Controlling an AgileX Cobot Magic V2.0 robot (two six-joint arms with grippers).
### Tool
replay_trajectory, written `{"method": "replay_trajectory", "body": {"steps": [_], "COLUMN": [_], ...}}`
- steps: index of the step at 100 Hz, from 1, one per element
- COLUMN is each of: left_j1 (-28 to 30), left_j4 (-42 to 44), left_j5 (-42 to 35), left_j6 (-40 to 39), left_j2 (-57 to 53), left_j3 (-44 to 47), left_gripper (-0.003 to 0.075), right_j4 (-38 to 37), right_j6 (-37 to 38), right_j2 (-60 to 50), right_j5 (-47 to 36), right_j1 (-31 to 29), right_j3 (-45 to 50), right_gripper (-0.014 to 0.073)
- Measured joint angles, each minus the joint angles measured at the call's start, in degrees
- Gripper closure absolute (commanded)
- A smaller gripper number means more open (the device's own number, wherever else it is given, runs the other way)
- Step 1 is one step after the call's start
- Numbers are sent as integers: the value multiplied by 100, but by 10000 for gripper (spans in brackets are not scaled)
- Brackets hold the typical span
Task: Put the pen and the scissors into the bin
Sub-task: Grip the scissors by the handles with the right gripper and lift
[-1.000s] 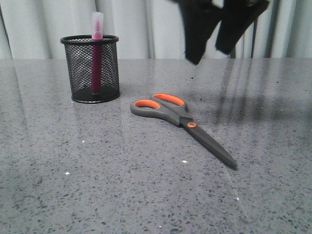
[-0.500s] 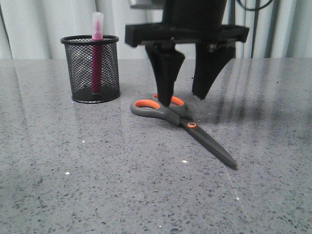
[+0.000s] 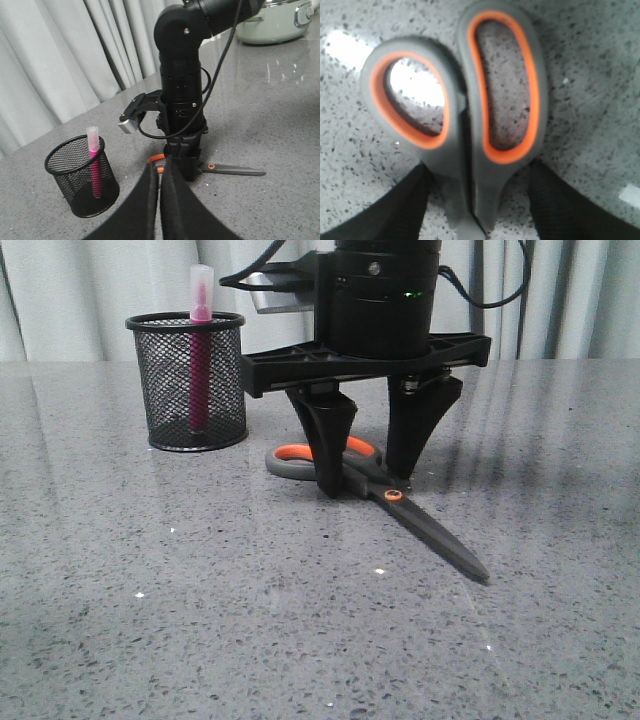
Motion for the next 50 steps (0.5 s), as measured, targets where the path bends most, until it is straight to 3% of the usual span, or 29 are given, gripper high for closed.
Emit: {"method": "replay_trajectory", "body": {"steps": [8,41,50], "left_j1": [0,0,0], "left_j4": [0,0,0], "left_j5": [28,41,72], "left_j6": [0,0,0], "left_j2": [0,0,0], "left_j3": [0,0,0], "left_gripper": [742,742,742], "right_j4": [-18,-85,-85], "right_j6": [6,19,19], "right_j2": [46,109,118], "right_j5": [37,61,50], "right_j1": [14,25,35], "right_j3": [-35,-106,-106], "right_gripper": [258,664,659]}}
